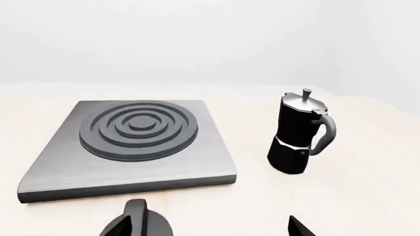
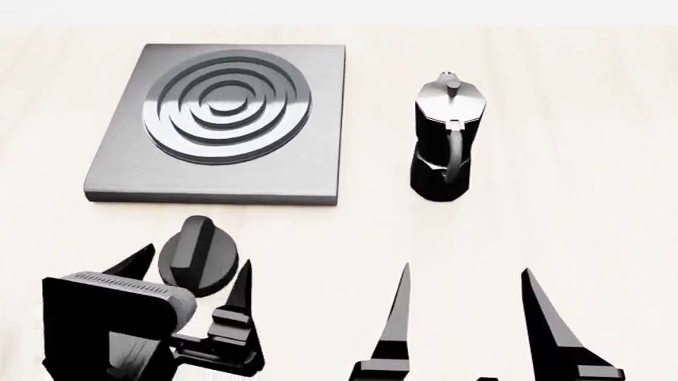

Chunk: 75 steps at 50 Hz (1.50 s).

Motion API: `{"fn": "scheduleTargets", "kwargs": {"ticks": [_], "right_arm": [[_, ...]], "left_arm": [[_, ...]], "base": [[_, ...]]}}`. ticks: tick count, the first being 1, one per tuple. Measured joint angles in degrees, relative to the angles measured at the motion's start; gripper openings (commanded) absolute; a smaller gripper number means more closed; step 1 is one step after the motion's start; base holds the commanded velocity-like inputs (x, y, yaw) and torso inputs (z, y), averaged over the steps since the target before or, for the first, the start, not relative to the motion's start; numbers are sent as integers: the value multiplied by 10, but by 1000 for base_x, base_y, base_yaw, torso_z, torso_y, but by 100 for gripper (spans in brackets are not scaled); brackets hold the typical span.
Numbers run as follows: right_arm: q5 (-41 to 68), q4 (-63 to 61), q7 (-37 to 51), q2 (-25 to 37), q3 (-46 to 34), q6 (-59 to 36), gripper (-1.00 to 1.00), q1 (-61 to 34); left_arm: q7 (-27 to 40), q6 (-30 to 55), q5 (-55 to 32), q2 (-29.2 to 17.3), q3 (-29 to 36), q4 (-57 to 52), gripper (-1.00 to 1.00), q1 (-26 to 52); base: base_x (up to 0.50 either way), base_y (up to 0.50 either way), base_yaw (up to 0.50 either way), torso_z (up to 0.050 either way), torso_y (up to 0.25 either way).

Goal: Turn on the stove.

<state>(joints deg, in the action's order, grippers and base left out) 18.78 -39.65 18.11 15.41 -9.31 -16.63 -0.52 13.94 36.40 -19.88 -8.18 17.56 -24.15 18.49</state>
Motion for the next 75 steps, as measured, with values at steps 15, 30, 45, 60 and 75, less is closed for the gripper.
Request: {"fn": "scheduleTargets", "kwargs": {"ticks": [15,30,45,60,75], "right_arm": [[5,-5,7,6,-3,0,100,0],[10,-4,12,11,-5,4,100,0],[14,-2,17,15,-8,8,100,-1],[16,2,20,18,-13,12,100,-2],[18,1,26,22,-17,12,100,-3]], "left_arm": [[3,10,-3,9,20,50,100,37],[7,0,0,10,29,92,100,57],[14,-9,6,2,34,123,100,70],[22,-23,15,-8,38,143,100,76],[23,-46,17,-7,40,181,100,81]], "base": [[0,0,0,0,0],[0,0,0,0,0],[0,0,0,0,0],[0,0,0,0,0],[0,0,0,0,0]]}}
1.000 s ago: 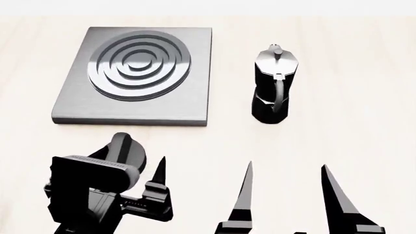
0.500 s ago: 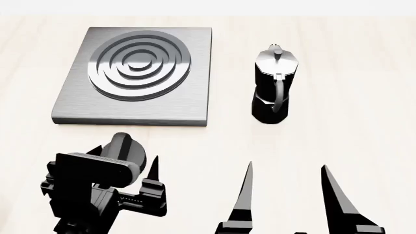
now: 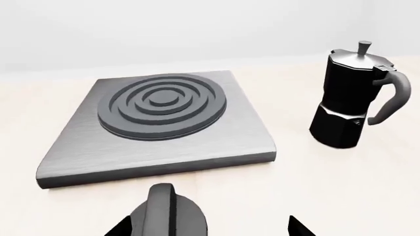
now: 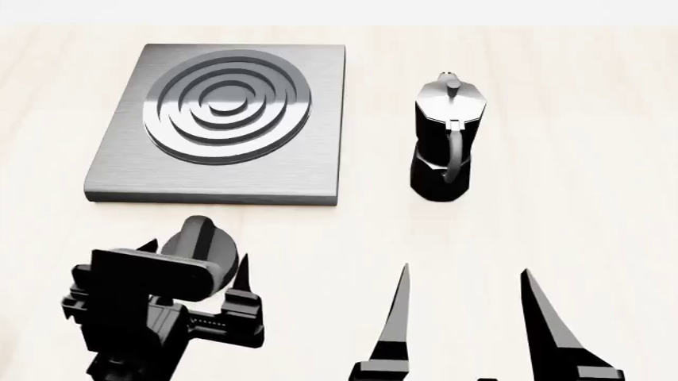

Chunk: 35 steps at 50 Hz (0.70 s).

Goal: Turn on the stove.

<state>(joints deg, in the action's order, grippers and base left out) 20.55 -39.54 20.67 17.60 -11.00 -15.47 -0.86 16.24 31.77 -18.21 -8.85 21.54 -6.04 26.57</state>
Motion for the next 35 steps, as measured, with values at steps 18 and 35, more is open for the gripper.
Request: {"fn": "scheduleTargets", "kwargs": {"ticks": [18,35], "right_arm": [[1,2,3,3,-5,3,100,-1],[1,8,5,5,-11,8,100,-1]], "left_arm": [[-4,-30,-5,8,3,53,100,4],[-7,-49,-7,11,9,94,100,15]], "base": [[0,0,0,0,0],[0,0,0,0,0]]}}
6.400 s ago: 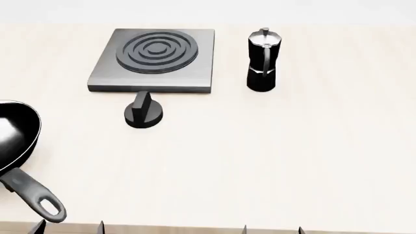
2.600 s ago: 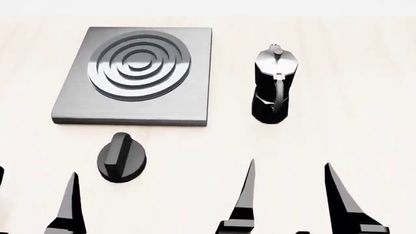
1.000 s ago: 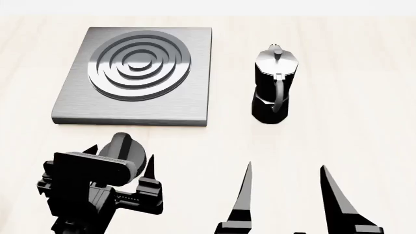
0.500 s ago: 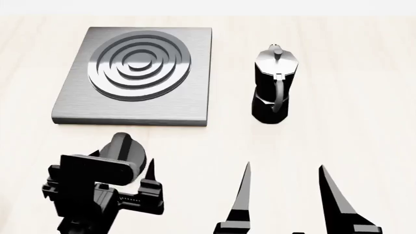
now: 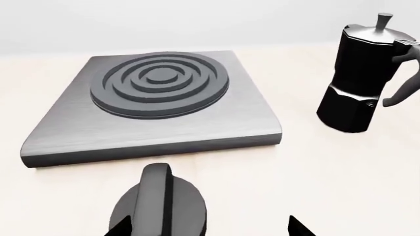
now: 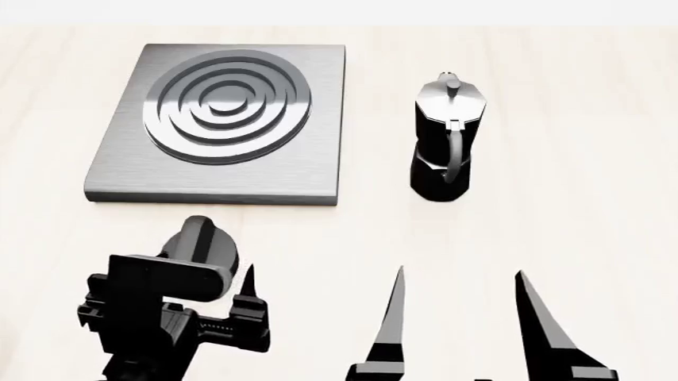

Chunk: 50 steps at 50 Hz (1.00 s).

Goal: Turn on the stove.

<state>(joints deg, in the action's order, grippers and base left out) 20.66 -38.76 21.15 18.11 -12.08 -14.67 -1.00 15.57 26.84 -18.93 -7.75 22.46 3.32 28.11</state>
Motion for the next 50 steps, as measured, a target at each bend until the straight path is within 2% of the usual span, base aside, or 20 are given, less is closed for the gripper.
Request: {"fn": "scheduleTargets", "kwargs": {"ticks": [50], "right_arm": [[5,4,8,7,-11,6,100,-3]], "left_arm": [[3,-28,-18,10,30,40,100,3]], "base": [[0,0,0,0,0]]}}
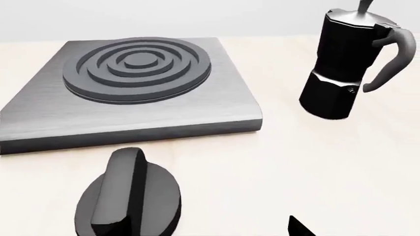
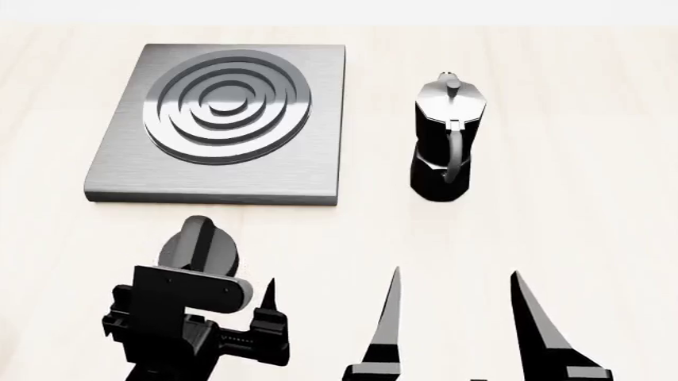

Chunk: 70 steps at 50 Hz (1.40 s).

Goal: Turn on the stove.

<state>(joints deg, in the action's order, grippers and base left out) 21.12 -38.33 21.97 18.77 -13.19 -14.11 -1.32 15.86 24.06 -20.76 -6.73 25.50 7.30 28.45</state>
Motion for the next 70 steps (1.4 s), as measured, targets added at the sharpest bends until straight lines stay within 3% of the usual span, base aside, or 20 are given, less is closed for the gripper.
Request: {"fn": "scheduleTargets", "kwargs": {"ticks": [31,70], "right_arm": [[3,4,4,5,-5,5,100,-1],[9,6,12,11,-7,9,100,-1]], "left_arm": [[12,12,-24,-16,-7,-25,100,18],[5,-41,-19,-5,-15,126,100,80]], "base": [[0,0,0,0,0],[0,0,0,0,0]]}}
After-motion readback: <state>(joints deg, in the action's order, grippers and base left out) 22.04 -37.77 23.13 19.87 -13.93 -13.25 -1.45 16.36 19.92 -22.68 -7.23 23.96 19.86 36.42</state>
